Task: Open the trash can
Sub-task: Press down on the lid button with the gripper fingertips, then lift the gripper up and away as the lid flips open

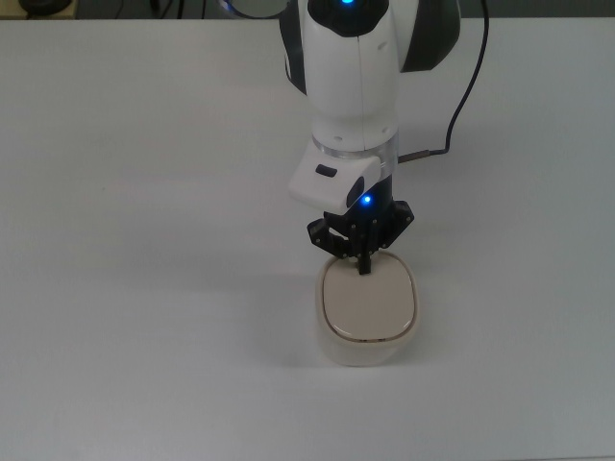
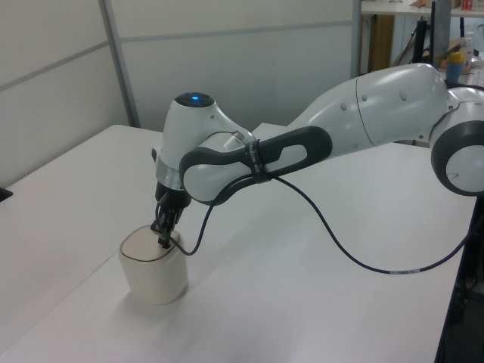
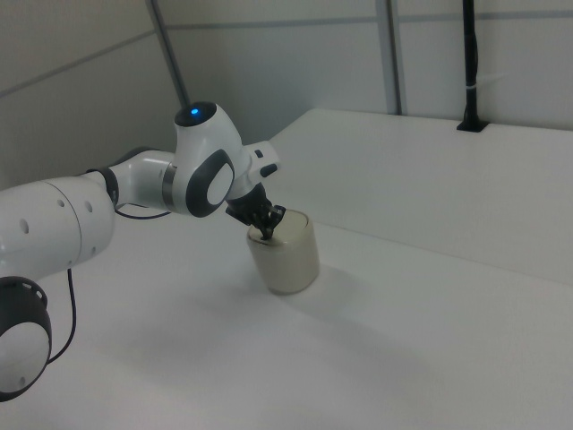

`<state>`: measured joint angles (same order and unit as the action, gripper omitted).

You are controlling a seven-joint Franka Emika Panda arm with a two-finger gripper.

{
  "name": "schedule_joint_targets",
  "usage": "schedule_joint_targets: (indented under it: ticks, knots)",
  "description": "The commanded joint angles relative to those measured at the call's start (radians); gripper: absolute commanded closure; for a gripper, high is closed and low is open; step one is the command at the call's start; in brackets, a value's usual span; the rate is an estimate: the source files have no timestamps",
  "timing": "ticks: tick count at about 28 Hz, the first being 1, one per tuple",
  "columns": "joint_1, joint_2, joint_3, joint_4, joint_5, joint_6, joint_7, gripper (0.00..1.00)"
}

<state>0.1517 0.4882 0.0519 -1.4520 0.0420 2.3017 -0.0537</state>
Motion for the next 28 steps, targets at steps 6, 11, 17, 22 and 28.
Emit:
schedule_joint_targets:
  ticks: [6,11,17,22,28]
  knots:
    - [0.005,-0.098,-0.02,-0.002,0.03,-0.073,0.017,1.0]
    - [-0.009,-0.166,-0.023,-0.002,0.047,-0.117,0.017,1.0]
    - [-0.032,-0.237,-0.024,-0.002,0.042,-0.238,0.012,1.0]
    - [-0.063,-0.29,-0.024,-0.002,0.033,-0.375,0.009,1.0]
    - [-0.073,-0.338,-0.053,-0.004,0.019,-0.556,-0.014,1.0]
